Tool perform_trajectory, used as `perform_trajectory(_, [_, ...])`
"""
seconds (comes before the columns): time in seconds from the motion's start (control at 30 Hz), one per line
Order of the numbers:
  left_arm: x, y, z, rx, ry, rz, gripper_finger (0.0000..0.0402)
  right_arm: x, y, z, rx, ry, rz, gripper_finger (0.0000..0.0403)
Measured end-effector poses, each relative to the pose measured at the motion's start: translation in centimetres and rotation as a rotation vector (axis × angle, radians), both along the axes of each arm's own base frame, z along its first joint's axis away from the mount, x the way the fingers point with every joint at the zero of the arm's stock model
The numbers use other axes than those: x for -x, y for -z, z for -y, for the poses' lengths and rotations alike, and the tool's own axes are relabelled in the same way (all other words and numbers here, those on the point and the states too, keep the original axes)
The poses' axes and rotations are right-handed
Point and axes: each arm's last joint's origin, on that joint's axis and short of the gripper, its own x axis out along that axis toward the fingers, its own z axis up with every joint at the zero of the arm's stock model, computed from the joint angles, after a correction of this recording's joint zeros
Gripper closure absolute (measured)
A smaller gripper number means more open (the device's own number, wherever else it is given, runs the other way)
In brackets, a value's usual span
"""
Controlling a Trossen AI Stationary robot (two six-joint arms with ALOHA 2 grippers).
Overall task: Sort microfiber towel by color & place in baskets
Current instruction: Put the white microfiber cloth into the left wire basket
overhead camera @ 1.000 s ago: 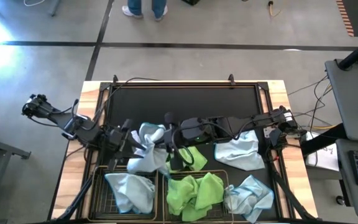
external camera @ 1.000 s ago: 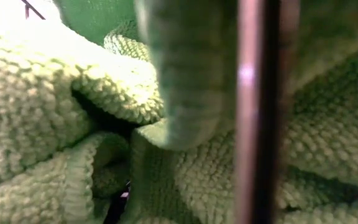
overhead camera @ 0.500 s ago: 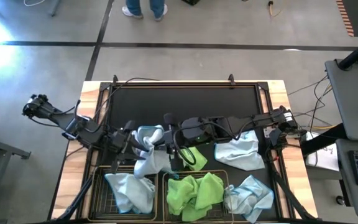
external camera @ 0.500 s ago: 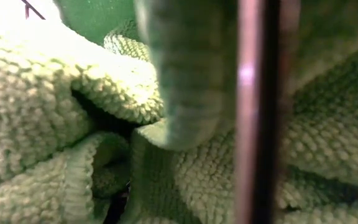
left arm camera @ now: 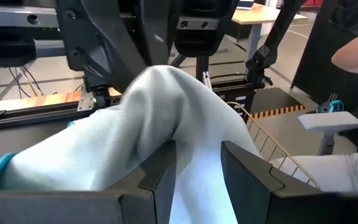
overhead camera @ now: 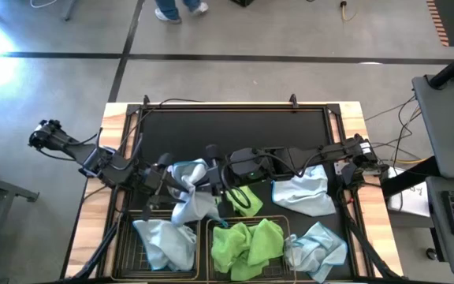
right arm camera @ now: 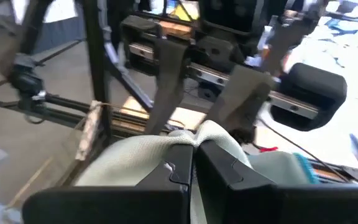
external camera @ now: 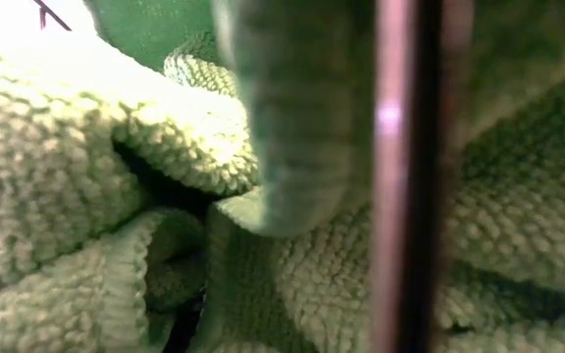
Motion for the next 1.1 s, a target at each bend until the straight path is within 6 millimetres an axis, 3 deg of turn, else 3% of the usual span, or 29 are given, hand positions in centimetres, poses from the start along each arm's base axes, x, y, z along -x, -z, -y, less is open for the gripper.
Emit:
perform_trajectory(0.43, [2.5,-0.6,-1.8,-0.045,-0.148,-0.004,0.0288,0.3,0.6,0.1,-0.001,0.025,-0.079,0.0394])
perform_trajectory(1.1, [1.0,0.3,-1.0,-0.072,-0.144,-0.044,0.0288,0.2,-0.2,-0.4,-0.098,-0.099,-0.023,0.0394])
